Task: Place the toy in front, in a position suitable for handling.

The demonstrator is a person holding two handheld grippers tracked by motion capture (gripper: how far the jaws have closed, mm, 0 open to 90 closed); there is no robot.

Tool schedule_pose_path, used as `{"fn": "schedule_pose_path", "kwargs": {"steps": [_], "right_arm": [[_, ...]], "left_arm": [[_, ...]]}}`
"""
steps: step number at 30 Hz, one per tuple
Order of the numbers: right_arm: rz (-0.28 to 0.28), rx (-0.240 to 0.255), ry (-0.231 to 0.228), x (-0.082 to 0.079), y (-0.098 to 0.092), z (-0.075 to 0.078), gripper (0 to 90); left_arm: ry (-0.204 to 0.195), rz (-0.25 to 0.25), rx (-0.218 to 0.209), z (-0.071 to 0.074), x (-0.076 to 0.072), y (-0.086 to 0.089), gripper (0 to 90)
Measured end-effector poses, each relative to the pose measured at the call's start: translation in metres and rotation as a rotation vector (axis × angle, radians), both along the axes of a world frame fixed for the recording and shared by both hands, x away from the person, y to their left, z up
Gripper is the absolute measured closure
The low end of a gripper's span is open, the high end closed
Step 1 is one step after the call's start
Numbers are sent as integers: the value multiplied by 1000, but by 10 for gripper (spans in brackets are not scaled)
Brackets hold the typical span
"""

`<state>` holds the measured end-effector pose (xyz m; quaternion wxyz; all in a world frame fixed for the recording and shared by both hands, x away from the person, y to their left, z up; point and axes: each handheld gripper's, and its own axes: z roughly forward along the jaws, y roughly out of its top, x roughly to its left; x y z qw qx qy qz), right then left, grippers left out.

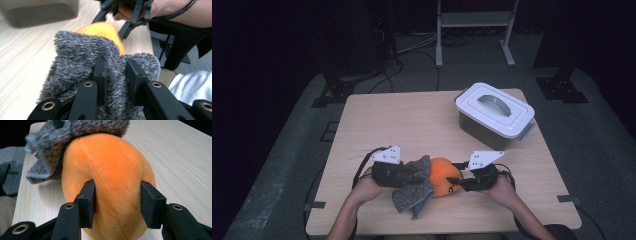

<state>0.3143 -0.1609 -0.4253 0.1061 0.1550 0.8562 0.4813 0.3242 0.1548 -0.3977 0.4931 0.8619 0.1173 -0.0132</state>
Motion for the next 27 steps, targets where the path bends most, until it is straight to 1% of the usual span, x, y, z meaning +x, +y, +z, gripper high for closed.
{"fn": "schedule_pose_path", "kwargs": {"steps": [2,5,8,10,12,14,17,19,21,22,24,27], "right_arm": [[0,0,2,1,-1,0,501],[-4,10,12,1,-1,-1,501],[-14,11,16,1,0,0,501],[-11,11,9,-2,2,0,501],[-8,7,0,-4,4,1,501],[-7,-1,-6,-6,5,1,497],[-6,-1,-1,-5,4,1,452],[-4,4,1,-5,4,2,396],[-9,8,0,-5,4,4,373],[-9,14,-3,-4,3,4,366],[-18,23,5,-3,2,4,366],[-26,21,6,-1,1,4,369]], "left_arm": [[6,15,5,-2,1,6,722],[5,19,2,-1,0,5,722],[-5,1,-14,3,-1,-1,722],[-16,-20,-31,6,-4,-9,722],[-40,-38,-19,10,-7,-16,722],[-46,-43,-3,9,-8,-19,722],[-28,-40,-8,5,-6,-15,722],[-22,-29,-9,3,-4,-10,722],[-14,-15,-12,1,-3,-4,722],[-11,-7,-14,0,-2,-1,721],[-4,3,-18,-2,0,3,721],[-6,10,-12,-2,1,4,721]]}}
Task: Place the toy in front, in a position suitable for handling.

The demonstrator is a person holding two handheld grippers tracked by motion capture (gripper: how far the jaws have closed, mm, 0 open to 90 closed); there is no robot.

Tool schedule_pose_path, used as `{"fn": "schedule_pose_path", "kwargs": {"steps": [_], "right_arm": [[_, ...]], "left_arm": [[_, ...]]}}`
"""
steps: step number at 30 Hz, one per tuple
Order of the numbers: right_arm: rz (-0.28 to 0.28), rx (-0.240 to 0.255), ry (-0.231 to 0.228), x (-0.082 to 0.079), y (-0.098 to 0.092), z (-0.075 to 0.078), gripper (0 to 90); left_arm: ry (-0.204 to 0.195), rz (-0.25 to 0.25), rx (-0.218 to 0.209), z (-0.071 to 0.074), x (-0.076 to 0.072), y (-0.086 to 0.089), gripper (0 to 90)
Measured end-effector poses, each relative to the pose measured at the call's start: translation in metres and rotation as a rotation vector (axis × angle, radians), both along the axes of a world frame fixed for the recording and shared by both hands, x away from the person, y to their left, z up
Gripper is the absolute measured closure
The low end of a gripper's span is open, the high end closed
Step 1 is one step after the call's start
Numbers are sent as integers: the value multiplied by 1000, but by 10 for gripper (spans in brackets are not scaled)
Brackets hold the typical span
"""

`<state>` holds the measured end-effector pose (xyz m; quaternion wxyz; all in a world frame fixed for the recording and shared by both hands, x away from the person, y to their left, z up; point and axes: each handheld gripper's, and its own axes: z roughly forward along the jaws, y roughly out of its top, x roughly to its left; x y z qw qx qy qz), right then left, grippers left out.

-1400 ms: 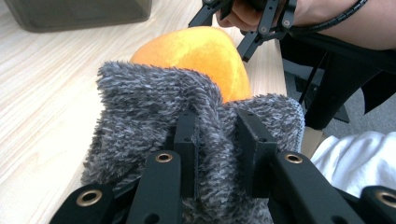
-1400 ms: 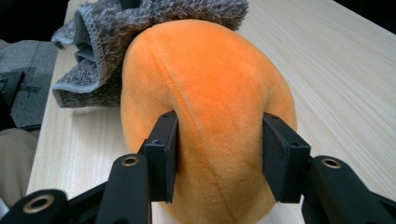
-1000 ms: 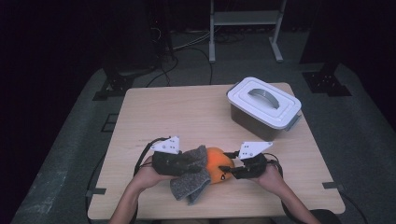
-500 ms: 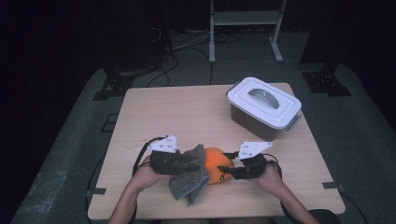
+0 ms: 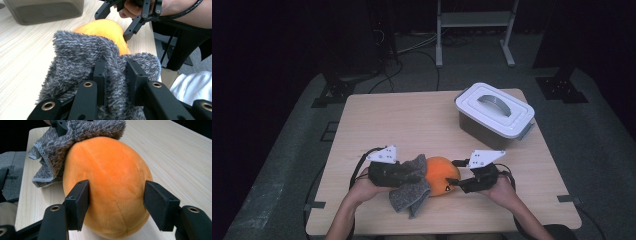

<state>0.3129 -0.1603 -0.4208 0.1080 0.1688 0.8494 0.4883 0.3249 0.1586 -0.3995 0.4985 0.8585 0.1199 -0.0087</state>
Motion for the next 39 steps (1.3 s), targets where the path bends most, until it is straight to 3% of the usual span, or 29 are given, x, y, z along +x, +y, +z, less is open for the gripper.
{"fn": "schedule_pose_path", "kwargs": {"steps": [2,7,12,18,20,22,26,32,34,39], "right_arm": [[-3,2,15,1,0,0,400],[4,-3,-5,-4,4,1,477],[25,-19,-36,-9,9,4,440],[17,6,8,2,2,3,368],[14,5,17,4,2,1,381],[18,6,33,4,3,0,451],[24,-11,-10,-4,8,6,537],[72,-7,-76,-21,27,14,561],[90,-23,-96,-24,32,14,561],[87,-19,-66,-19,27,9,570]], "left_arm": [[-9,-2,7,2,0,-2,720],[-38,-27,11,12,-6,-13,721],[-60,-38,39,15,-9,-18,721],[-43,-26,33,11,-6,-11,721],[-43,-24,34,12,-6,-12,721],[-48,-20,39,13,-6,-13,721],[-57,-23,45,17,-8,-16,721],[-73,-69,1,28,-16,-29,722],[-78,-78,15,28,-16,-31,722],[-56,-60,0,22,-11,-25,722]]}}
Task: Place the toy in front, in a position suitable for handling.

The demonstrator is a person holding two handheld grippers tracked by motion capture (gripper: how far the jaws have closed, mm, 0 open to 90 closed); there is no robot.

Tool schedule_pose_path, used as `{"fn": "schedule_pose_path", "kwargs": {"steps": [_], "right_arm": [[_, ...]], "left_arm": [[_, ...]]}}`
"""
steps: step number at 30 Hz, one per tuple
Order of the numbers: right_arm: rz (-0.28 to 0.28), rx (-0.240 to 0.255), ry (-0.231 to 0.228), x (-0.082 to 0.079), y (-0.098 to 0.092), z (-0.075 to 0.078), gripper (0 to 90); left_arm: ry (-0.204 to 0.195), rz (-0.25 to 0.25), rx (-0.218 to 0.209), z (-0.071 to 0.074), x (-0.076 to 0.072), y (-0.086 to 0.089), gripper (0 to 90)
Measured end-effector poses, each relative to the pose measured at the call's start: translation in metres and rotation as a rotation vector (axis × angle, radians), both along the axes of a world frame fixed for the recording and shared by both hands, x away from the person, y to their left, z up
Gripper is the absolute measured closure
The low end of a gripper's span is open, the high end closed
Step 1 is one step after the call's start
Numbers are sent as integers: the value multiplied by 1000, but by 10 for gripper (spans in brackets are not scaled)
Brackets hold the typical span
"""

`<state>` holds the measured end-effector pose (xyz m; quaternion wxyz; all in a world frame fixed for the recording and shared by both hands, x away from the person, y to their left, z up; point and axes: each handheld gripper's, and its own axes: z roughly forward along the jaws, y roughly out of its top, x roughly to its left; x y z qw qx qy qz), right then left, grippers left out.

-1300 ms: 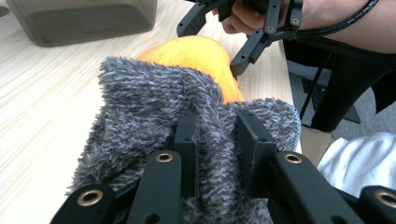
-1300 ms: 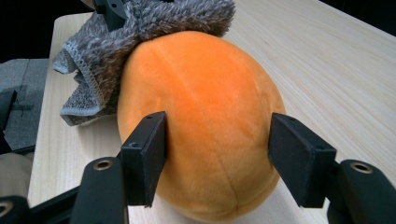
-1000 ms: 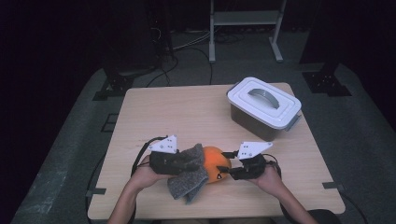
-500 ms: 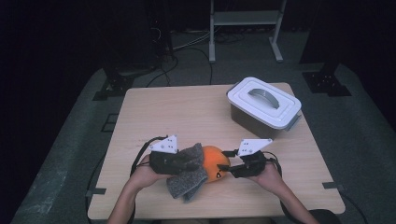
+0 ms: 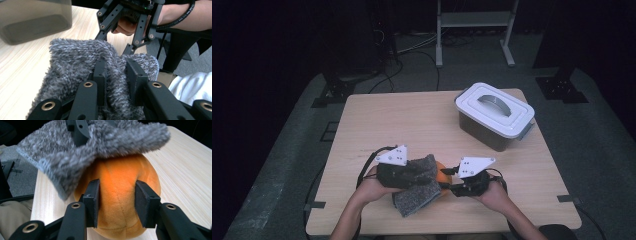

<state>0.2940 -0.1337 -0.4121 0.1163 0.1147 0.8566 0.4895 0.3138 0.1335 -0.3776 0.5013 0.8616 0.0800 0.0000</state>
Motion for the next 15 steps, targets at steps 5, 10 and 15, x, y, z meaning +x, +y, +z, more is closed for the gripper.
{"fn": "schedule_pose_path", "kwargs": {"steps": [5,10,15], "right_arm": [[-12,4,27,5,-6,-2,570],[5,19,70,8,-11,-2,466],[-9,50,167,19,-17,-5,317]], "left_arm": [[10,40,4,-3,4,12,722],[40,44,-6,-8,7,19,721],[87,-23,-16,-12,6,14,719]]}}
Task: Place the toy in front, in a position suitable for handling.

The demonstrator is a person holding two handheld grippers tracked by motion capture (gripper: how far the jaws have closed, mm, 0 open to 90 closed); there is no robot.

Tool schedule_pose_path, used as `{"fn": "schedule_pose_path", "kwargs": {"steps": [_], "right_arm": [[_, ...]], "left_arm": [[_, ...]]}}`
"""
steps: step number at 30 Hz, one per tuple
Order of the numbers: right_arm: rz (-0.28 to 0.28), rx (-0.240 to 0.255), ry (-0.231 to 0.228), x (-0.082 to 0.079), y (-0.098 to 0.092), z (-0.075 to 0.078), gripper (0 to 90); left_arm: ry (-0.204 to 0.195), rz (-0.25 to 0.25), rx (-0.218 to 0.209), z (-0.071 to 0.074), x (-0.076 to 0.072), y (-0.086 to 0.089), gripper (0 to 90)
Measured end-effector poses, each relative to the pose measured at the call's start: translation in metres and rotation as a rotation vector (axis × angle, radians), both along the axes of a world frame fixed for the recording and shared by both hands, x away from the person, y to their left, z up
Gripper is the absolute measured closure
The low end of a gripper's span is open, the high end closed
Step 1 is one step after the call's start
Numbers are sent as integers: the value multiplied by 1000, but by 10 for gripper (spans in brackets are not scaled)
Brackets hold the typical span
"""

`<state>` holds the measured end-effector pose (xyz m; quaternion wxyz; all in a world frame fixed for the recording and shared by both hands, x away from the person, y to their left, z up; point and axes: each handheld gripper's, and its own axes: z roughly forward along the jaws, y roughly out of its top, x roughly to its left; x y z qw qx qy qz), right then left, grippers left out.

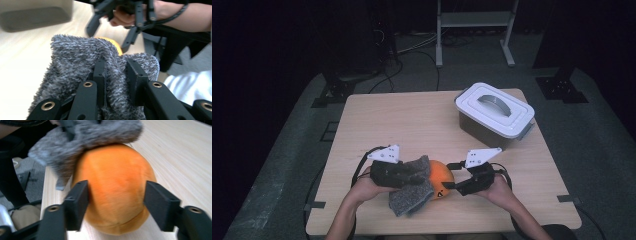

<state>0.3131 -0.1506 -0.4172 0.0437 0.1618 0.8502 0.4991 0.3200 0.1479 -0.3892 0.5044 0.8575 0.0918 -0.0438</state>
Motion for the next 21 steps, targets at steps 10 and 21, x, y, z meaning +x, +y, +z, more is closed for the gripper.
{"fn": "schedule_pose_path", "kwargs": {"steps": [10,21], "right_arm": [[-23,-21,-59,-3,10,-4,554],[4,-30,-148,5,1,-4,421]], "left_arm": [[-13,11,-36,4,1,-5,718],[-33,110,10,-2,8,-7,718]]}}
